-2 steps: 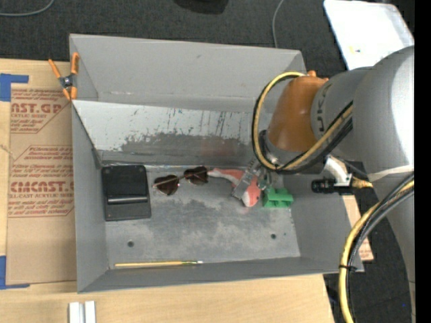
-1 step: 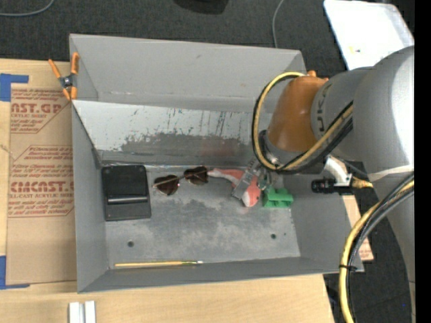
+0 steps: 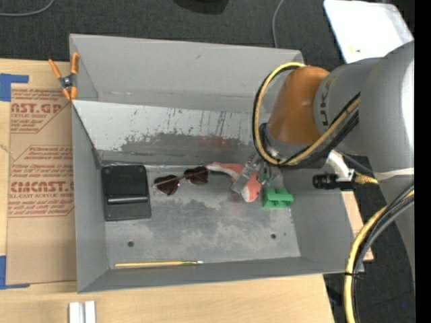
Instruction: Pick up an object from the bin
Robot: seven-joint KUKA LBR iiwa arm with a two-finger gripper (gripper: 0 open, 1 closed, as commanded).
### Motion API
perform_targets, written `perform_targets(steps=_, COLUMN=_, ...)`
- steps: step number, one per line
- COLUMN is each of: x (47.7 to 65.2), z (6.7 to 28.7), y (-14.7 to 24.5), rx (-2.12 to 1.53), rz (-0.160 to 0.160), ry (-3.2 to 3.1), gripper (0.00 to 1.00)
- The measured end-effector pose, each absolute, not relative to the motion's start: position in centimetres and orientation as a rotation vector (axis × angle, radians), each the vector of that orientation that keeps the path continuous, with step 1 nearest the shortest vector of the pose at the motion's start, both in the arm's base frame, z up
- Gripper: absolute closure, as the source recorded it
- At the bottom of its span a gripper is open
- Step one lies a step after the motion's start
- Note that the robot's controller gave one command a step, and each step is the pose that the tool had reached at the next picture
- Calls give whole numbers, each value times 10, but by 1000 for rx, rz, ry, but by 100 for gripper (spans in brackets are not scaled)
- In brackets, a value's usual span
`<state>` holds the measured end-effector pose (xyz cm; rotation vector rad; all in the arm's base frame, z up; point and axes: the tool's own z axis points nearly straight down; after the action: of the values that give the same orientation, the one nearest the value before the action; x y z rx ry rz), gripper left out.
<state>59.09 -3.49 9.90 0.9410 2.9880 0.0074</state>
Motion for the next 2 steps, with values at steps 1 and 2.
perform_targets(steps=1, x=591, z=78, y=-42, rx=990, rz=6, ry=2973, gripper=100)
perform_targets(steps=2, x=591, z=97, y=-33, rx=637, rz=3, ry=3066, gripper=100)
